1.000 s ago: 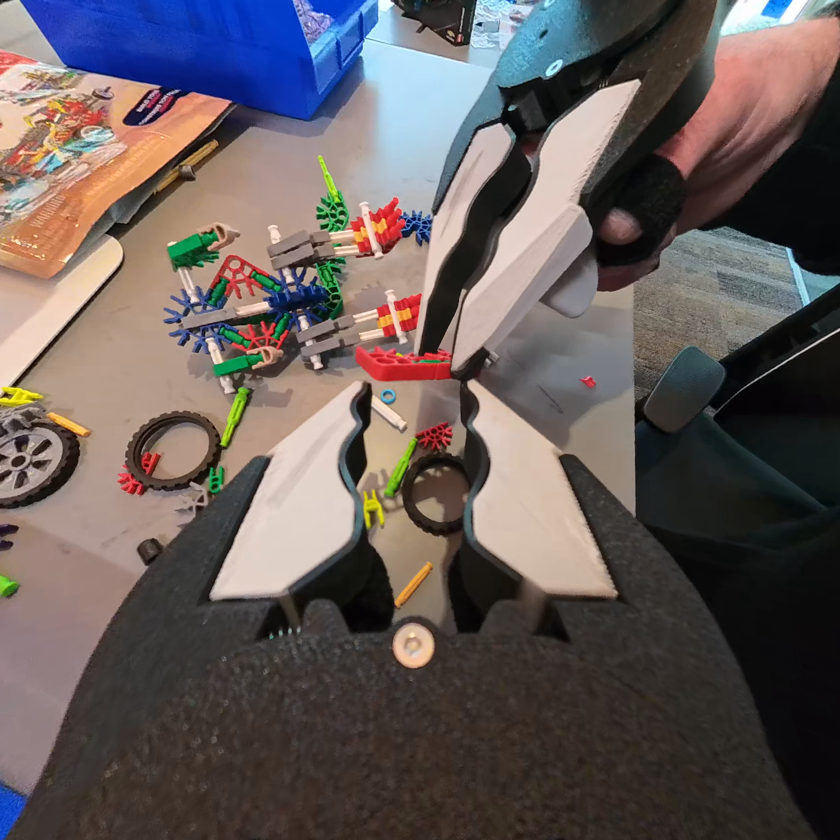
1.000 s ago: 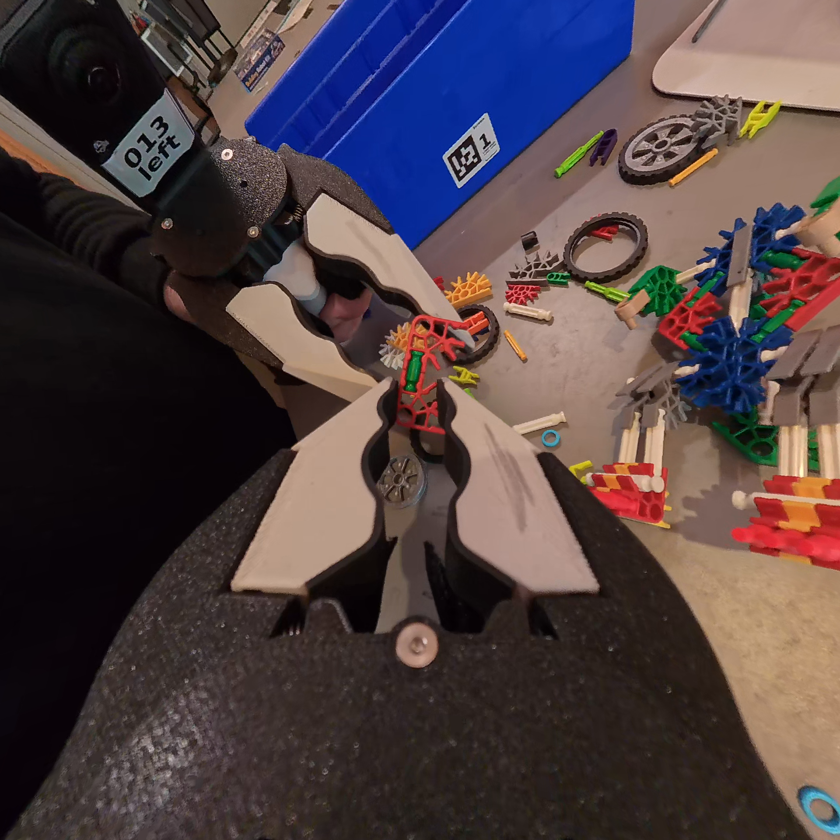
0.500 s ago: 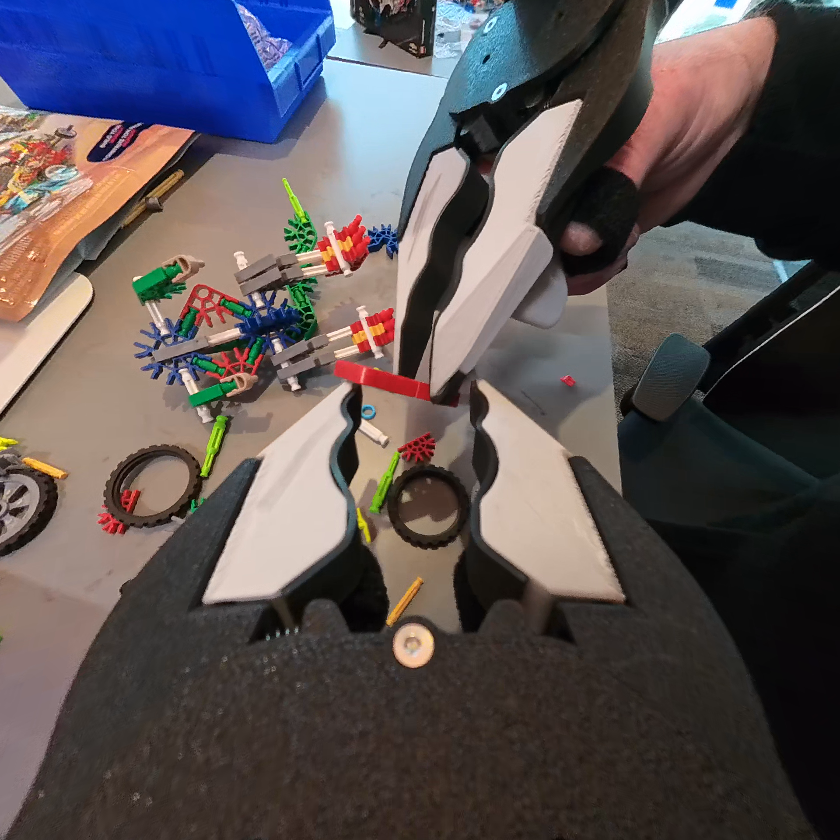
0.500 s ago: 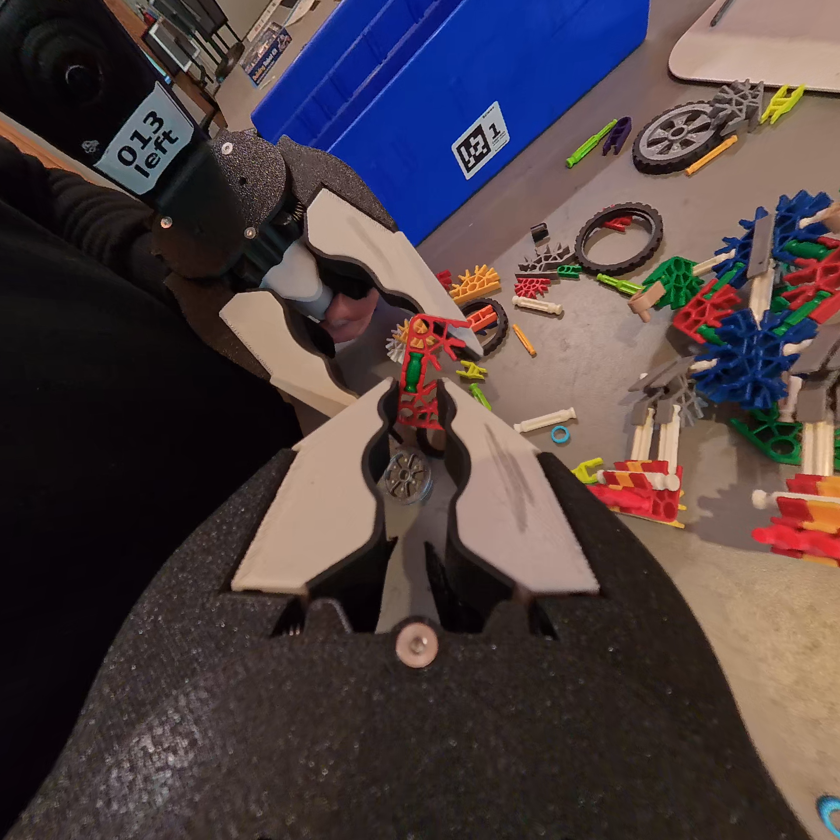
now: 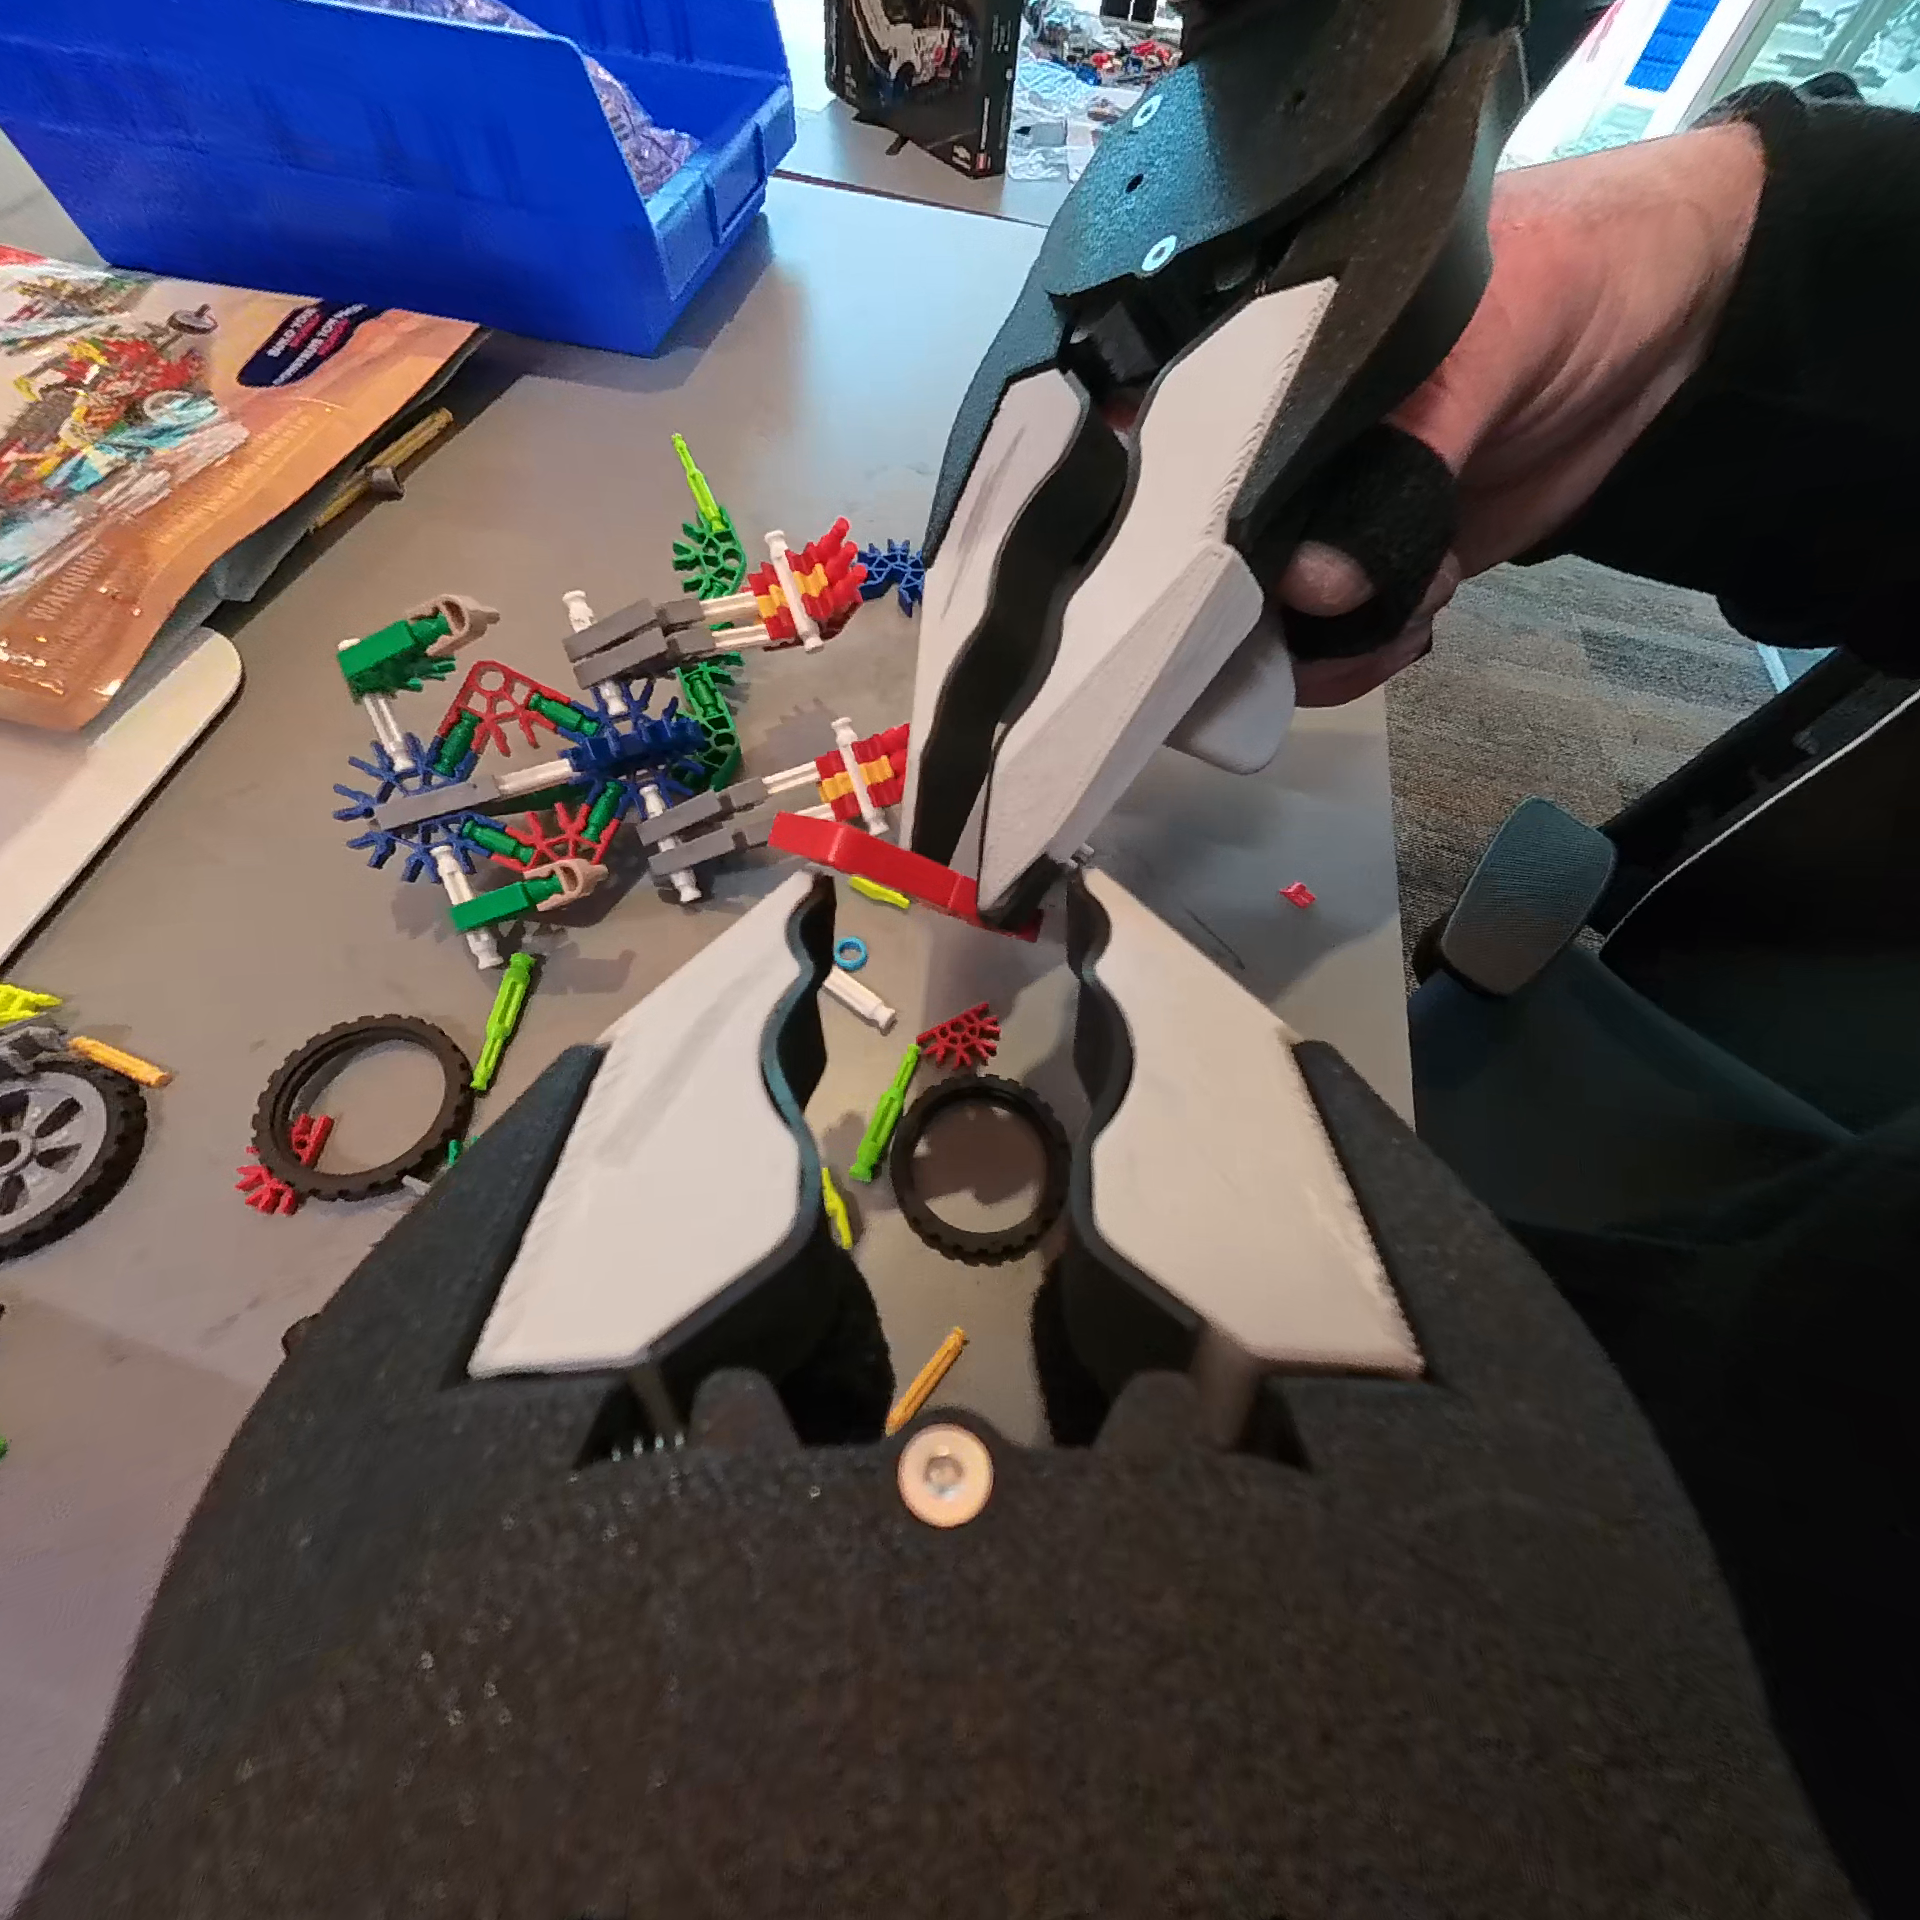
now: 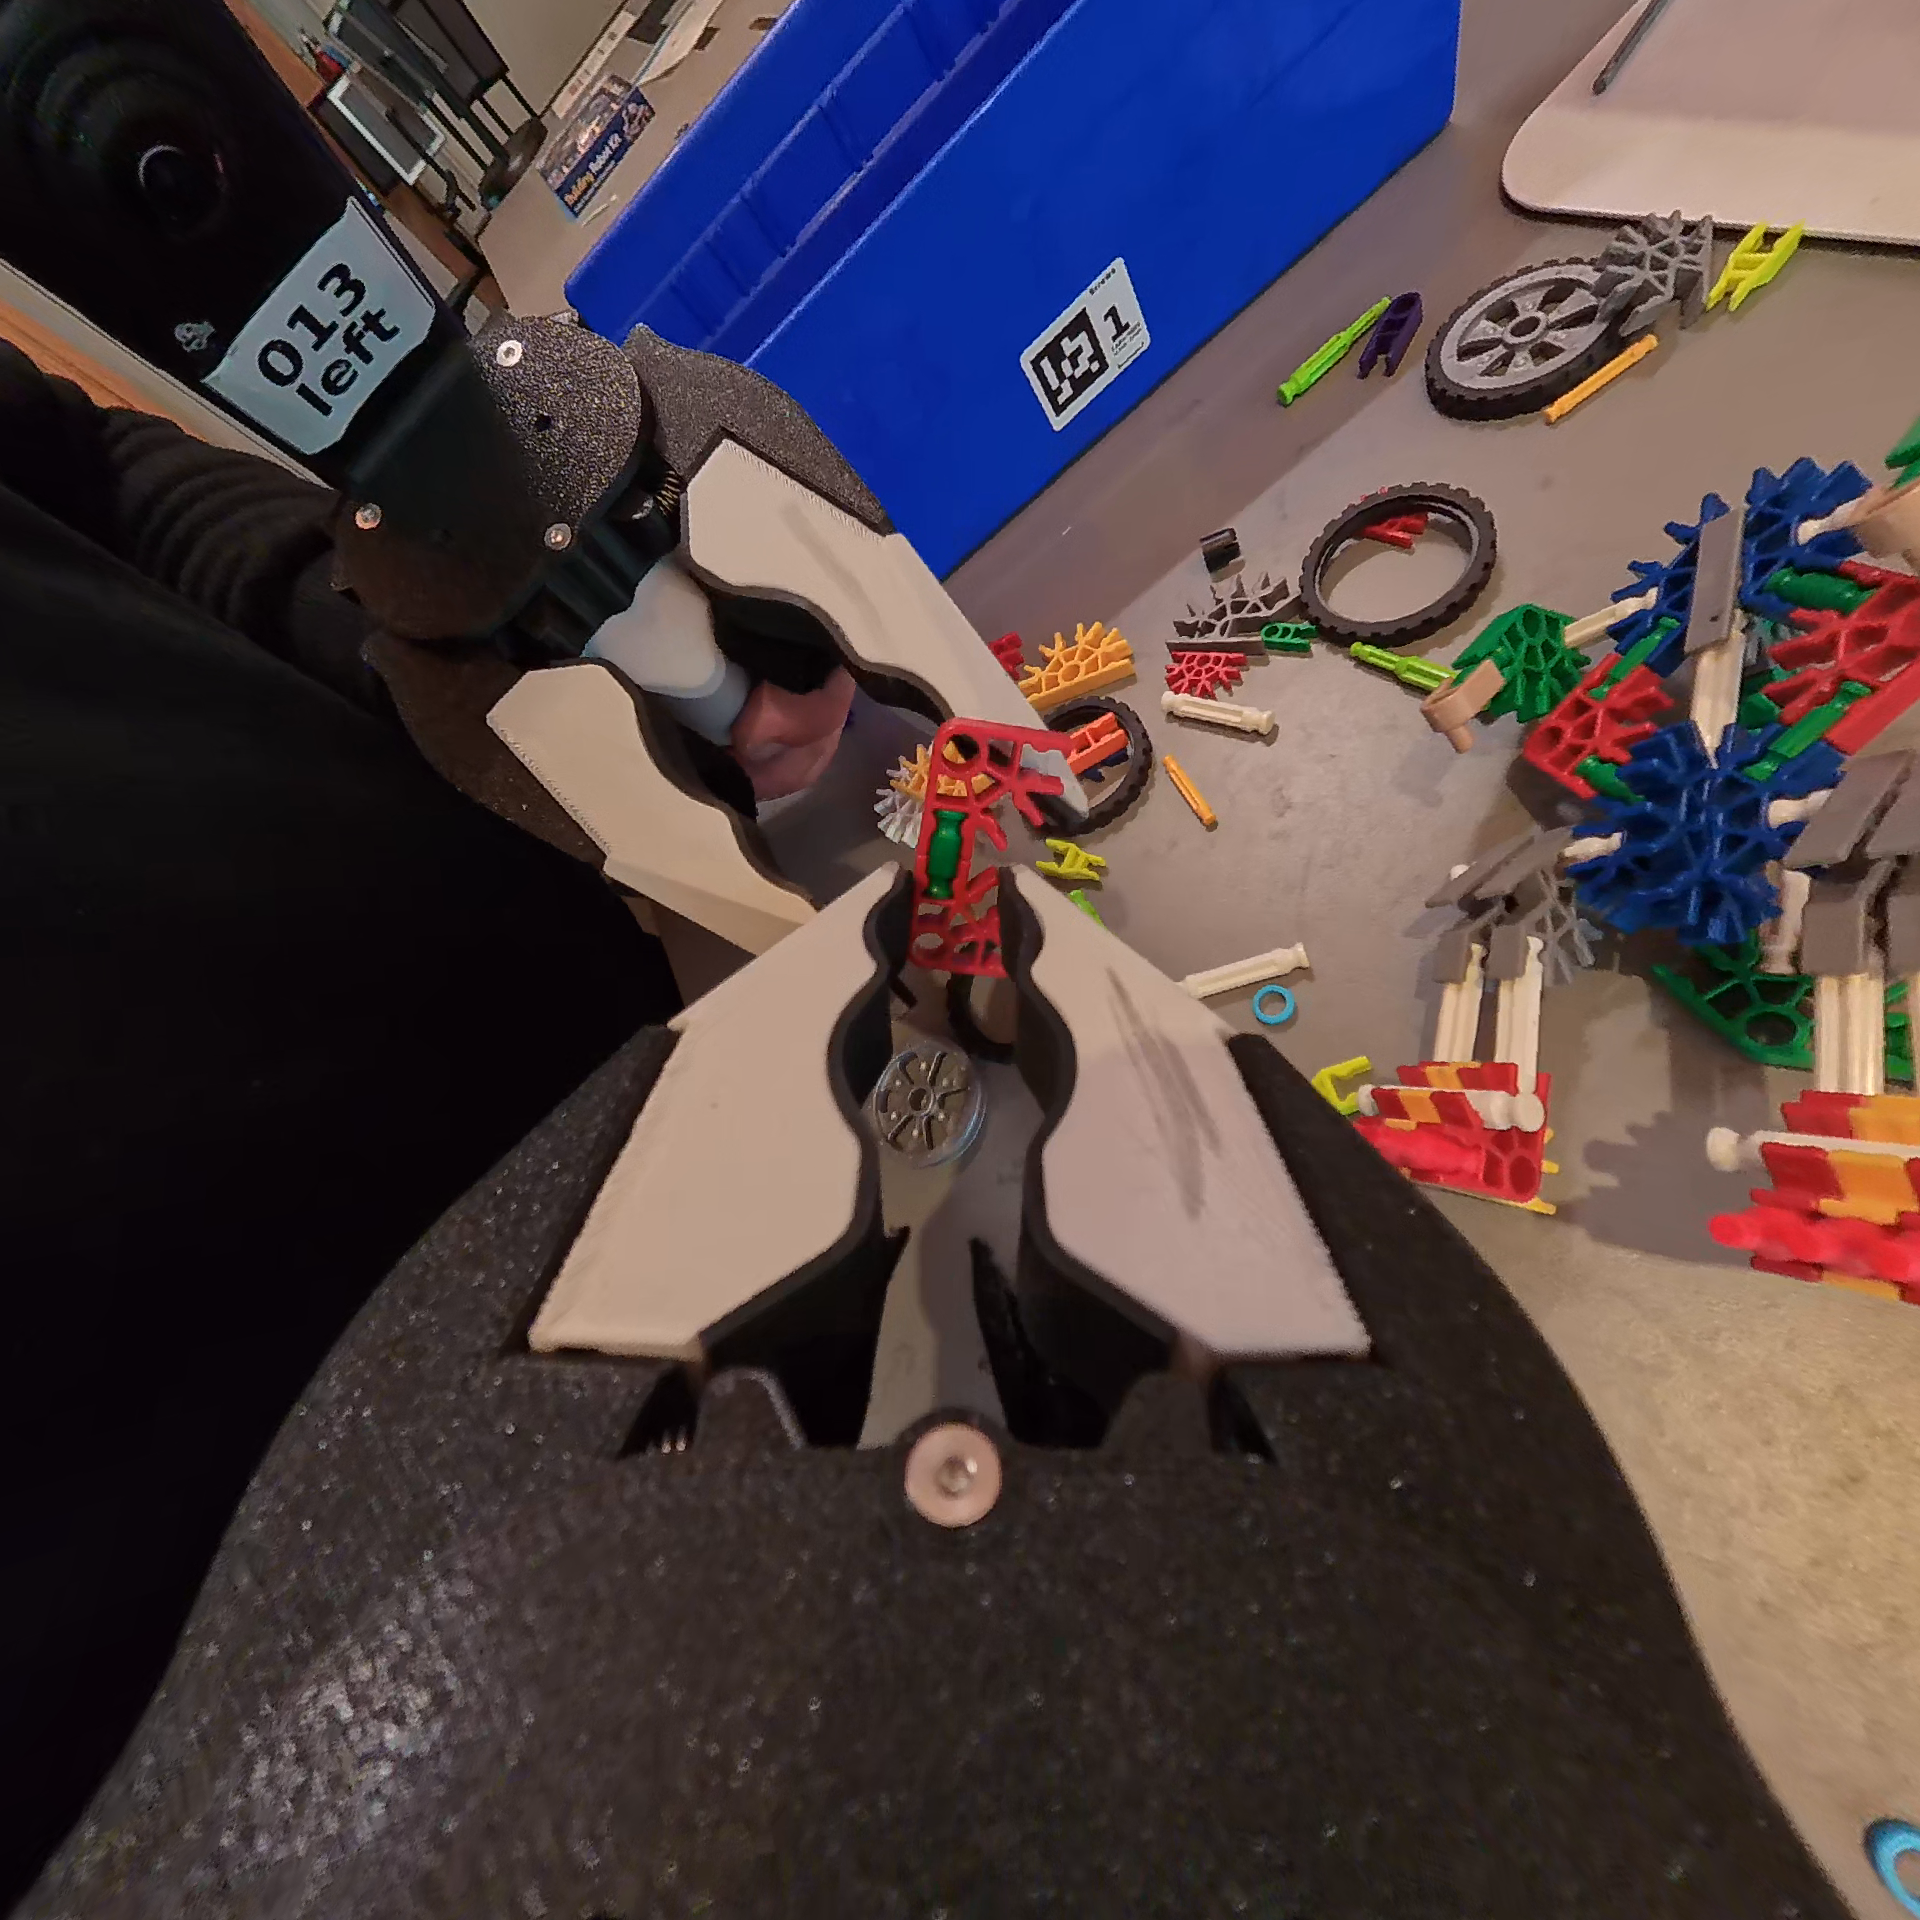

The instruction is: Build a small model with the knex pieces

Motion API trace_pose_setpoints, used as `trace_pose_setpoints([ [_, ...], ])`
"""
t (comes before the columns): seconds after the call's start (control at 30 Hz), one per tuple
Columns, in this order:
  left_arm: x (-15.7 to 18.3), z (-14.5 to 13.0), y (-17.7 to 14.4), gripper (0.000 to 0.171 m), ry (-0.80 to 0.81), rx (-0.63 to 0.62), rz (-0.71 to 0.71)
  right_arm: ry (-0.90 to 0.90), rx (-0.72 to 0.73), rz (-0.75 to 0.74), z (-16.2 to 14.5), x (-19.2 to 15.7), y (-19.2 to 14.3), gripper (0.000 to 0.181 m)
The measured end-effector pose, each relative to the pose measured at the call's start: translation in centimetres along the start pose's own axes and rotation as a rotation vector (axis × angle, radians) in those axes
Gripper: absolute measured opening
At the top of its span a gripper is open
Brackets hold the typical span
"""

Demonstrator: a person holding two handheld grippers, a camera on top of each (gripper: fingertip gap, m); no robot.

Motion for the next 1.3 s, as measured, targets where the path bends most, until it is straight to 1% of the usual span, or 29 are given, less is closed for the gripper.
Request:
trace_pose_setpoints([
  [0.37,-0.2,0.2,-0.1,0.043,-0.007,0.014,0.014,0.012,0.023,-0.026,0.2,0.2,-0.1,0.016],
  [0.63,-0.3,0.1,-0.1,0.049,-0.017,0.011,0.017,0.008,0.008,-0.031,0.1,0.1,0.2,0.016],
  [1.3,-0.5,-0.2,-0.1,0.049,-0.019,0.004,0.012,0.004,-0.021,-0.033,0.3,0.0,1.0,0.016],
])
Point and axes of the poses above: each gripper's, where its closed fingertips meet, y out along the fingers, z out of its top, x = y × z across the jaws, the point moved 10 cm from there along -y, back along the fingers, and after that the axes turned 1 degree about -y, right-handed, at the moved point
